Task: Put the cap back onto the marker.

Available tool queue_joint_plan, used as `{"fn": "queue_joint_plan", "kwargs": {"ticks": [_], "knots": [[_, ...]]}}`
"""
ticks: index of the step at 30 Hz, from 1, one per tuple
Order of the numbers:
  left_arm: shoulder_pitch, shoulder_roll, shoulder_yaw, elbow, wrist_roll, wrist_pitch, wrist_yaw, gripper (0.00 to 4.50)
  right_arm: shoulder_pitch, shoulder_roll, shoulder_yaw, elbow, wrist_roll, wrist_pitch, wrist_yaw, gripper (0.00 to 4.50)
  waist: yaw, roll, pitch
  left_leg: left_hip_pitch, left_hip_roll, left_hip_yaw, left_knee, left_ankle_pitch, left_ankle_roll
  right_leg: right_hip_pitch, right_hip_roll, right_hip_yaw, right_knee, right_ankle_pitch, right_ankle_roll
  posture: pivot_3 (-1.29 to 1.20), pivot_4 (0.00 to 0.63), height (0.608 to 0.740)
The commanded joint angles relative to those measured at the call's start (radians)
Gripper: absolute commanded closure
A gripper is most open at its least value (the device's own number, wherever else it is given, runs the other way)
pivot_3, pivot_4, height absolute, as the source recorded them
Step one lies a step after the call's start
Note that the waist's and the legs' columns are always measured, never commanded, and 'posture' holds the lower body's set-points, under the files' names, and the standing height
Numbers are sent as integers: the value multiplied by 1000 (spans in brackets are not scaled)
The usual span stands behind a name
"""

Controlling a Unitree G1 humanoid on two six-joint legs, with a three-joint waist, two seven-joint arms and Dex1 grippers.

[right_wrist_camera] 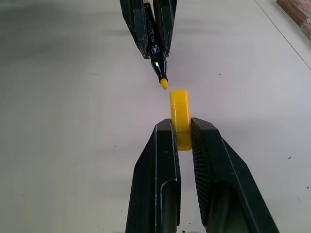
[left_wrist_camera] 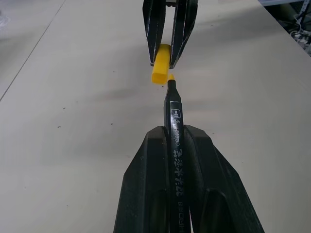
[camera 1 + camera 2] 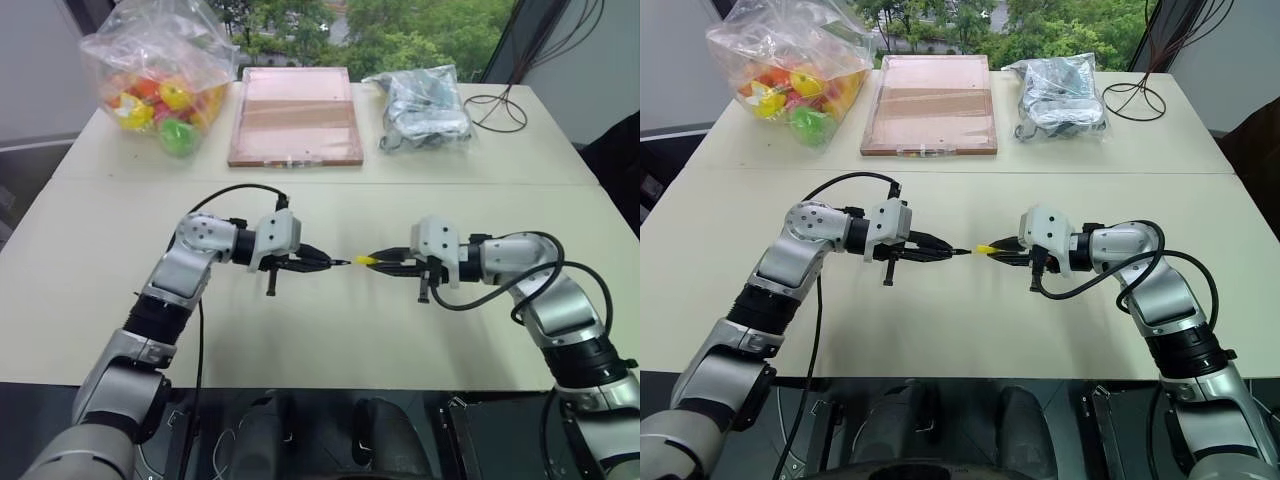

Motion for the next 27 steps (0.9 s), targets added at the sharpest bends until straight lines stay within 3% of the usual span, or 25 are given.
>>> {"fn": "queue_joint_plan", "kwargs": {"ticks": [1,27], "knots": [[-26,0,11,6,-5,-23,0,4500,-1,-5,-14,-25,6,-18,2,4456,0,0,0,0,0,0,0,0,0,0,0,0,0,0,0,0,150,740],[-49,-15,11,32,-5,-40,2,4500,4,10,-3,-93,20,31,-14,4456,0,0,0,0,0,0,0,0,0,0,0,0,0,0,0,0,150,740]]}}
